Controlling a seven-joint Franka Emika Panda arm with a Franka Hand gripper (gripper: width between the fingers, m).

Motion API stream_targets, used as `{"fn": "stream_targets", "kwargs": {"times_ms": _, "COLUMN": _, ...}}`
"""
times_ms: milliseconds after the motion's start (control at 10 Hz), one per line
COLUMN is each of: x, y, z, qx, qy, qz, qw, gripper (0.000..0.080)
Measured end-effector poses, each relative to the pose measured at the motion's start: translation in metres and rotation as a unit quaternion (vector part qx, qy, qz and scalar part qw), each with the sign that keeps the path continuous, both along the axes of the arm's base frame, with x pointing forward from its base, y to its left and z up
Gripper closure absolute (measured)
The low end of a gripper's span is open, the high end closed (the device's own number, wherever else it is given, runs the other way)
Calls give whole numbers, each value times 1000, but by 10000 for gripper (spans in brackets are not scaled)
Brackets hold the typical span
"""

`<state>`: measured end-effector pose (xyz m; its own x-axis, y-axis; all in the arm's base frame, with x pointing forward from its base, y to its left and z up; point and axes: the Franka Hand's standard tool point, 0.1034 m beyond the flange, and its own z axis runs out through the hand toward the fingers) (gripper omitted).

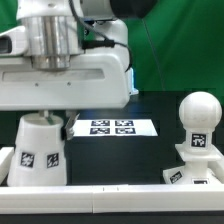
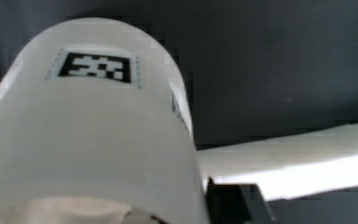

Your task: Assemble lamp

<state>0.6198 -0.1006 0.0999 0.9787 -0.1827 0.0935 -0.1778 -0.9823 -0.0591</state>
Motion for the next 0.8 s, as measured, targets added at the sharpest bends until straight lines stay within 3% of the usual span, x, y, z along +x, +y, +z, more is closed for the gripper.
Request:
{"fn": "stream_targets", "kwargs": {"times_ms": 200, "x": -1, "y": 29, "z": 49, "qx": 19, "qy": -12, "qz": 12, "qw": 1000, "gripper": 760}}
{"fn": "stream_targets", "kwargs": {"times_ms": 400, "x": -6, "y": 66, "z": 106, "qx": 52, "qy": -17, "qz": -13, "qw": 998, "gripper": 760}}
{"fn": "stream_targets", "kwargs": {"times_ms": 500, "x": -3, "y": 75, "z": 114, "qx": 59, "qy": -19, "qz": -26, "qw": 998, "gripper": 760}}
{"fn": "stream_targets", "kwargs": {"times_ms": 600, "x": -4, "y": 70, "z": 106, "qx": 66, "qy": -14, "qz": -39, "qw": 997, "gripper": 760}}
{"fn": "stream_targets", "kwargs": {"times_ms": 800, "x": -4, "y": 71, "z": 105, "qx": 66, "qy": -14, "qz": -39, "qw": 997, "gripper": 760}}
